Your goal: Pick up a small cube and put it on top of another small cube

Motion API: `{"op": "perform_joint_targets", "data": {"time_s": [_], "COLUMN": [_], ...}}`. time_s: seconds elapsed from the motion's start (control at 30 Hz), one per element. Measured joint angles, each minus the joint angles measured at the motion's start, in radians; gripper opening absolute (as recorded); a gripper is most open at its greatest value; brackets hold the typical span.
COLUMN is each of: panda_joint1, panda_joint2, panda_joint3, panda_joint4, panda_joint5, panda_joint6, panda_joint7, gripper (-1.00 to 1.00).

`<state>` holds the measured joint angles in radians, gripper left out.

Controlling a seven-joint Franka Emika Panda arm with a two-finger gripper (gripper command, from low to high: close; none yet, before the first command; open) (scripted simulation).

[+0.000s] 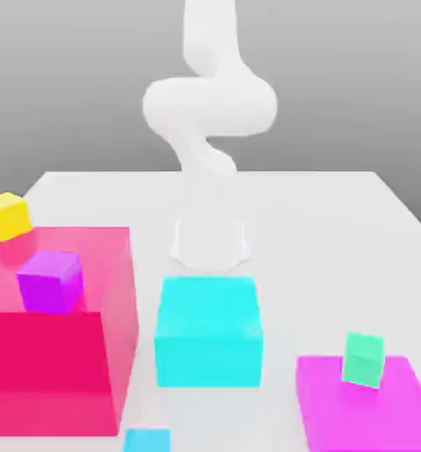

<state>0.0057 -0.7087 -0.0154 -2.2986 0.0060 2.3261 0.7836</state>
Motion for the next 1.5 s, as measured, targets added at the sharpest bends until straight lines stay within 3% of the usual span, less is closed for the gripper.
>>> {"op": "perform_joint_targets", "data": {"time_s": [0.57, 1.07, 1.1, 1.33, 1.5], "panda_joint1": [0.009, -0.045, -0.051, -0.053, -0.035], "panda_joint2": [0.623, 1.164, 1.200, 1.208, 1.074], "panda_joint3": [-0.083, -0.078, -0.071, -0.069, -0.075], "panda_joint4": [0.010, 0.037, 0.044, 0.045, 0.026], "panda_joint5": [0.065, 0.092, 0.098, 0.100, 0.071], "panda_joint6": [0.178, 0.389, 0.417, 0.423, 0.312], "panda_joint7": [-0.129, -0.207, -0.212, -0.213, -0.222], "gripper": [0.00, 0.00, -1.00, -1.00, -1.00]}}
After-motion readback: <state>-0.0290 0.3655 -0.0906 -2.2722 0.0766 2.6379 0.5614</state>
